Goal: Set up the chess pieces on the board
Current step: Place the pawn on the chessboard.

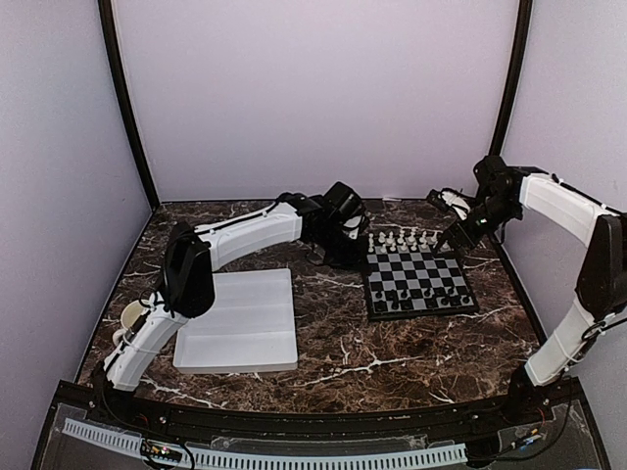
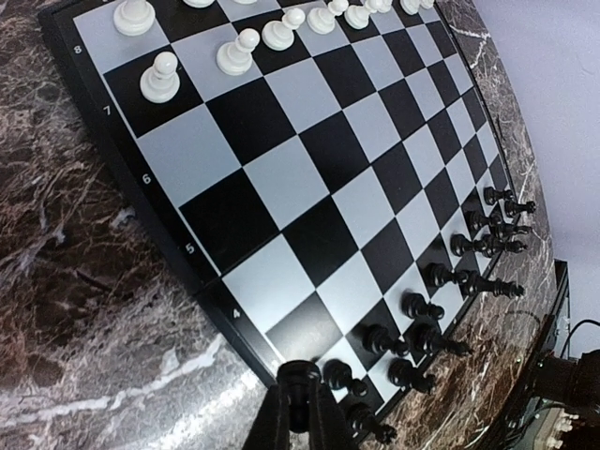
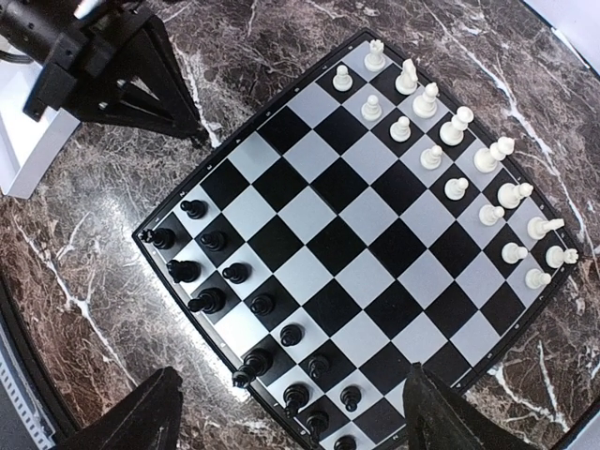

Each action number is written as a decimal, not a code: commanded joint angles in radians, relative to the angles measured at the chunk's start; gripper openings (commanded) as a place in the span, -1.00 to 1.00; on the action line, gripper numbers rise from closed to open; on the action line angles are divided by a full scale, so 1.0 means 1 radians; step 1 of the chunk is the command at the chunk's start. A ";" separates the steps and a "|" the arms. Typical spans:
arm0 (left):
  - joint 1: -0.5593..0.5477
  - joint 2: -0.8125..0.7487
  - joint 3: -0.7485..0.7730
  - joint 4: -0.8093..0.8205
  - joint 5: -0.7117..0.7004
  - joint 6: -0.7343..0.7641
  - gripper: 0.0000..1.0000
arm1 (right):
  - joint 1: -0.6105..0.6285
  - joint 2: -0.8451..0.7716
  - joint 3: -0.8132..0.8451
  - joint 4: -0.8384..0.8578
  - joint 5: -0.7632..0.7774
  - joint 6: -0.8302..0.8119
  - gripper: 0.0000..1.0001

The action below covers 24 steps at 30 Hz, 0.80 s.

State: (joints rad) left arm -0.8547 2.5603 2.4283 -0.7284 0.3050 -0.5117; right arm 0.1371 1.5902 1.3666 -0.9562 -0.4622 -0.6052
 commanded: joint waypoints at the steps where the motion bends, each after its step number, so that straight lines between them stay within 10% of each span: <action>1: -0.001 0.039 0.059 0.058 0.032 -0.042 -1.00 | -0.002 0.014 -0.003 0.036 -0.048 0.020 0.66; 9: -0.001 0.084 0.072 0.096 0.061 -0.081 -1.00 | -0.002 0.039 -0.021 0.032 -0.072 0.024 0.73; 24: 0.002 0.059 0.081 0.129 0.095 -0.032 -0.29 | -0.002 0.113 0.028 0.040 -0.086 0.045 0.75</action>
State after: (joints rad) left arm -0.8547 2.6537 2.4828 -0.6147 0.3828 -0.5804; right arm 0.1371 1.6745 1.3464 -0.9211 -0.5297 -0.5655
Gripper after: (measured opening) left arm 0.351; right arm 0.874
